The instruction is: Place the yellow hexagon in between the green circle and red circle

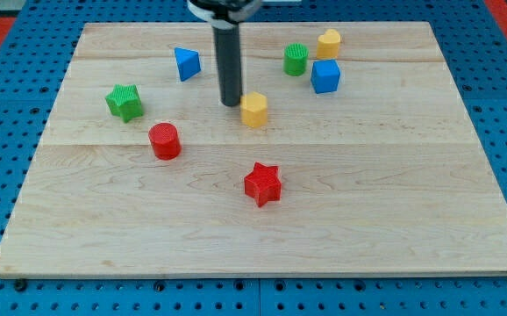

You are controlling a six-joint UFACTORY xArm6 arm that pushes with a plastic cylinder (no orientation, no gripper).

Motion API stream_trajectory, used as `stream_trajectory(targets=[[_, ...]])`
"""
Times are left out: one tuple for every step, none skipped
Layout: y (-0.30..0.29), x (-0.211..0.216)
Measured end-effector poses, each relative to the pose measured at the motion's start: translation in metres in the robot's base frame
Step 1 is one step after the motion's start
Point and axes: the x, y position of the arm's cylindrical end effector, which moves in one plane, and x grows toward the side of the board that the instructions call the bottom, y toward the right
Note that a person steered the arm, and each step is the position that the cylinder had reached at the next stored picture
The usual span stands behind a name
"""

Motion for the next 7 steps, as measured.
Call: stream_trajectory(targets=[[0.039,0.003],[0.052,-0.028],[0.101,-0.002],[0.115,0.018],[0.093,0.024],[0.064,0.028],[0.049,0.031]])
